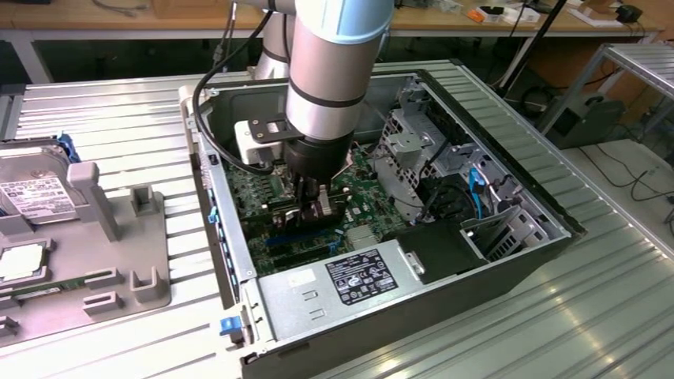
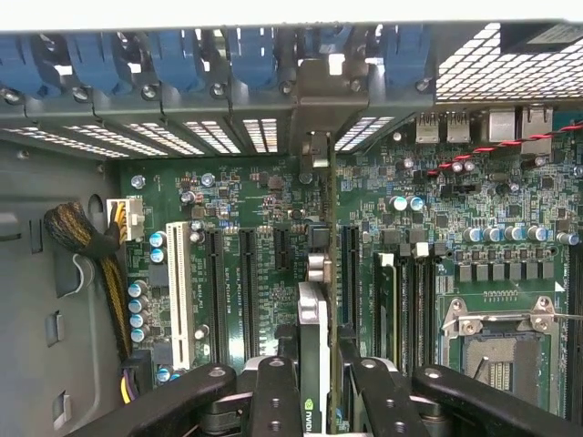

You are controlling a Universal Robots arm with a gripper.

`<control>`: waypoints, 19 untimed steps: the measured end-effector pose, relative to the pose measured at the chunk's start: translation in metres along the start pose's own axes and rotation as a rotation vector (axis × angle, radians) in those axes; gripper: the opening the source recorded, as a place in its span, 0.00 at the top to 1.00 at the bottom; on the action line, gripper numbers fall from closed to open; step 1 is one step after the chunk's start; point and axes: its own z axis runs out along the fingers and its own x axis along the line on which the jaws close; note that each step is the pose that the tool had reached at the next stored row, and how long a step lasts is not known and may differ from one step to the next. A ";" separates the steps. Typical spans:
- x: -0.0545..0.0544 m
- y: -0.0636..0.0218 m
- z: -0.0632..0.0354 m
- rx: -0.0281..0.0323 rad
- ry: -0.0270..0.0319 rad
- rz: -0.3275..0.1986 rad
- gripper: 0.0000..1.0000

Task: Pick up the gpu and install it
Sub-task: 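Insert the gpu into the slot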

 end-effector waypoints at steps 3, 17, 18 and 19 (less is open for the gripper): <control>0.000 0.0000 0.0001 0.0000 0.0001 0.000 0.73; 0.000 0.0006 0.0049 0.0000 0.0001 0.000 0.73; 0.000 0.0006 0.0049 0.0000 0.0001 0.000 0.73; 0.000 0.0006 0.0049 -0.0001 0.0001 0.000 0.73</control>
